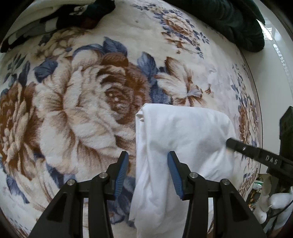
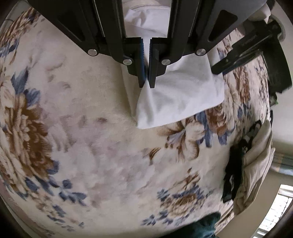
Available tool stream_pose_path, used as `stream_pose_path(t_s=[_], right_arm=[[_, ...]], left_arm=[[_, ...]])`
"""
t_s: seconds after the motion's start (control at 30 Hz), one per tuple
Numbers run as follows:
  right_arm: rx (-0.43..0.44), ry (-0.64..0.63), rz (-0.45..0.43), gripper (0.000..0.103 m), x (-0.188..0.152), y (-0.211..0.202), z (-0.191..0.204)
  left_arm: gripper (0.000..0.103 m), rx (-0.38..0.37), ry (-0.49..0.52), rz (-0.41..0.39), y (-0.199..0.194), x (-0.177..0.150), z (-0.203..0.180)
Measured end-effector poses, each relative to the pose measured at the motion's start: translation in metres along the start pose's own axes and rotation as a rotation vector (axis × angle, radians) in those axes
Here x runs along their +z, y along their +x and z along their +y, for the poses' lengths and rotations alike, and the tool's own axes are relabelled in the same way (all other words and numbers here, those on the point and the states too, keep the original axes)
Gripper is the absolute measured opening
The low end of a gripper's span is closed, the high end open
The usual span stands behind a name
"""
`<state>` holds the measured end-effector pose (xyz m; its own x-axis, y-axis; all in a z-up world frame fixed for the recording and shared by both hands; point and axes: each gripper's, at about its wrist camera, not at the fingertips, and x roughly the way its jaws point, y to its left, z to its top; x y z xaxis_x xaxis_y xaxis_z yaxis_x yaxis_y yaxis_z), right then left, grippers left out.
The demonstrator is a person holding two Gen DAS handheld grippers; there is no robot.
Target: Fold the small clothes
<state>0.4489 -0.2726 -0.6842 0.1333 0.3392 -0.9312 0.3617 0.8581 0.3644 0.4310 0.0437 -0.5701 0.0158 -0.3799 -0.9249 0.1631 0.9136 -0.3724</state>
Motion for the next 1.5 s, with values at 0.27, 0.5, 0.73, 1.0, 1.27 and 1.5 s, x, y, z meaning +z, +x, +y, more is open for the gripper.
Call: stream_pose_path(t_s=[0.27, 0.5, 0.73, 1.0, 1.27, 1.5], right_arm=[[0.073, 0.056, 0.077, 0.007, 0.003, 0.028, -0.01], [0.028, 0.015, -0.065, 0.003, 0.017, 0.002, 0.007], [0.036, 0.098, -0.024, 0.004, 0.043, 0.016, -0.002], [0.162, 0.126, 0.069, 0.05, 0.017, -0.002, -0.027], [0.084, 0.037, 0.088, 0.008, -0.006, 0.023, -0.011], [0.055, 0.05, 0.015, 0.008, 0.008, 0.018, -0.009]], left_arm=[[0.004, 0.028, 0.158, -0.051, 0.003, 0.007, -0.025], [0.004, -0.007, 0.073, -0.105, -0.006, 0.038, -0.01], [0.005, -0.031, 0.017, -0.072, 0.003, 0.06, 0.003], [0.055, -0.203, -0.054, -0.037, -0.021, 0.013, 0.016], [0.006, -0.03, 0.096, -0.035, 0.016, -0.011, -0.021], [0.01, -0.049, 0.039, -0.03, 0.025, -0.002, -0.012]])
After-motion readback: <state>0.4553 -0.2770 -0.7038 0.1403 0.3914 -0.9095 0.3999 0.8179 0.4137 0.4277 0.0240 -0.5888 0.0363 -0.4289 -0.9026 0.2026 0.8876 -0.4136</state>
